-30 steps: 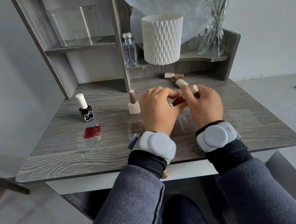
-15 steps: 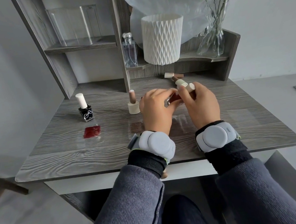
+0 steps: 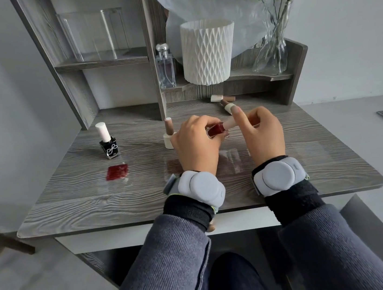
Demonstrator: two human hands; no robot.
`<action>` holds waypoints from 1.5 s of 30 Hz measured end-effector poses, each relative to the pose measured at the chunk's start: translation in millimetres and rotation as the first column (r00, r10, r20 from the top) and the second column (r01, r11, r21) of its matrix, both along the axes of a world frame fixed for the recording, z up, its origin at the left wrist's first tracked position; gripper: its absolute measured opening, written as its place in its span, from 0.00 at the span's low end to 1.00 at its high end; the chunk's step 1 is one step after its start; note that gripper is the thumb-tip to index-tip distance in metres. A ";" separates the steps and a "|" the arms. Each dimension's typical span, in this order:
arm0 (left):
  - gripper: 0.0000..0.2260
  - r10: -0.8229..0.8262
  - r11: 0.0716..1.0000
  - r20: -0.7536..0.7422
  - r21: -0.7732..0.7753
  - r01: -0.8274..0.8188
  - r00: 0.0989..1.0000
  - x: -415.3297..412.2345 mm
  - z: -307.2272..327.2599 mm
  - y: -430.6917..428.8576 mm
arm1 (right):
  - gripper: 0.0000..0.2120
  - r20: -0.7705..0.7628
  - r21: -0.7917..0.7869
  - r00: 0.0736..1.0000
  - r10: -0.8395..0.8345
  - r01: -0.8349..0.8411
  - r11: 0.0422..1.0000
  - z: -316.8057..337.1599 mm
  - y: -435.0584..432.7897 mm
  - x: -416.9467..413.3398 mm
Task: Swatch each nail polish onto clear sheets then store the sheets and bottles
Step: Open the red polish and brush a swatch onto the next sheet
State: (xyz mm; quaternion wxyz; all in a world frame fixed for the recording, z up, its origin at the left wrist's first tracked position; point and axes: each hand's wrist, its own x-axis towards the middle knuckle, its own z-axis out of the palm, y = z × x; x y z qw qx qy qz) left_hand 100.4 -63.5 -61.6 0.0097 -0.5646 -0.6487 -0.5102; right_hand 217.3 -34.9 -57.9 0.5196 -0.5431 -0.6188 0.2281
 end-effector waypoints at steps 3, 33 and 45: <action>0.07 0.012 1.000 0.018 -0.016 -0.012 1.000 -0.1 -1.0 0.0 | 0.17 0.020 0.034 1.000 -0.004 0.003 0.999 -1.5 1.2 1.1; 0.09 -0.038 0.994 0.078 -0.095 0.045 0.996 -3.2 -7.4 5.2 | 0.12 0.080 0.151 0.996 0.042 -0.054 0.987 -4.3 2.1 0.5; 0.09 -0.009 0.995 0.113 -0.094 0.020 0.994 -5.9 -10.8 6.4 | 0.18 0.105 0.168 0.970 0.221 -0.236 0.957 -2.2 0.0 -2.8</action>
